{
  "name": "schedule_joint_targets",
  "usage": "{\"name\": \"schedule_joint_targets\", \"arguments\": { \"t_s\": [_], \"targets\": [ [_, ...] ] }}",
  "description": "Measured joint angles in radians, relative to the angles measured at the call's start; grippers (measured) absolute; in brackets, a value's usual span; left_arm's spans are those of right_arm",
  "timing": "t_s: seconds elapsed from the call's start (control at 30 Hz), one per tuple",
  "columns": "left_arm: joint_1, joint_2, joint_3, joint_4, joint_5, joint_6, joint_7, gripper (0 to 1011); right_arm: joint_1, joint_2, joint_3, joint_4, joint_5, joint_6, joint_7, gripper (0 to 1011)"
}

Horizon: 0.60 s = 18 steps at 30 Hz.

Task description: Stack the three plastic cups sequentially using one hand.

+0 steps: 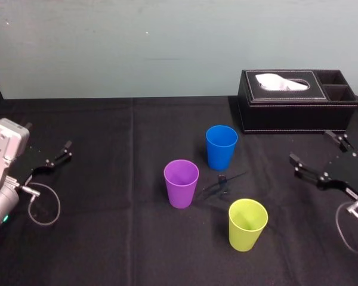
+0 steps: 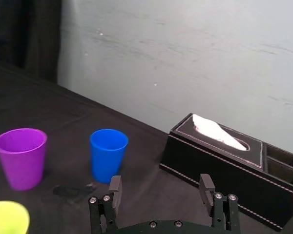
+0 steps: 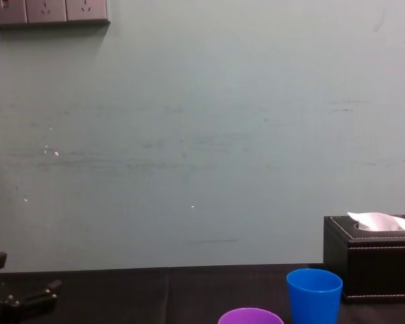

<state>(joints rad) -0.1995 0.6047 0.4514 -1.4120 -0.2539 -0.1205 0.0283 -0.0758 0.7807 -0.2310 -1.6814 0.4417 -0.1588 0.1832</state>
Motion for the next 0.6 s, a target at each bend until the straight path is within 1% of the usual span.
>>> {"name": "schedule_joint_targets", "arguments": {
  "t_s": [0.17,0.33,0.4,0.5,0.6],
  "targets": [
    [0.000,0.000,0.000,0.000,0.000,0.000,0.000,1010,-0.055,0.036,0.038,-0.027,0.031,-0.017,0.056,1004],
    [0.000,0.000,0.000,0.000,0.000,0.000,0.000,1010,-0.107,0.068,0.069,-0.043,0.049,-0.042,0.116,1004],
    [0.000,0.000,0.000,0.000,0.000,0.000,0.000,1010,-0.112,0.071,0.072,-0.044,0.050,-0.045,0.122,1004],
    [0.000,0.000,0.000,0.000,0.000,0.000,0.000,1010,-0.137,0.083,0.082,-0.042,0.048,-0.065,0.155,1004],
    [0.000,0.000,0.000,0.000,0.000,0.000,0.000,1010,-0.150,0.087,0.085,-0.034,0.044,-0.075,0.180,1004]
  ]
}}
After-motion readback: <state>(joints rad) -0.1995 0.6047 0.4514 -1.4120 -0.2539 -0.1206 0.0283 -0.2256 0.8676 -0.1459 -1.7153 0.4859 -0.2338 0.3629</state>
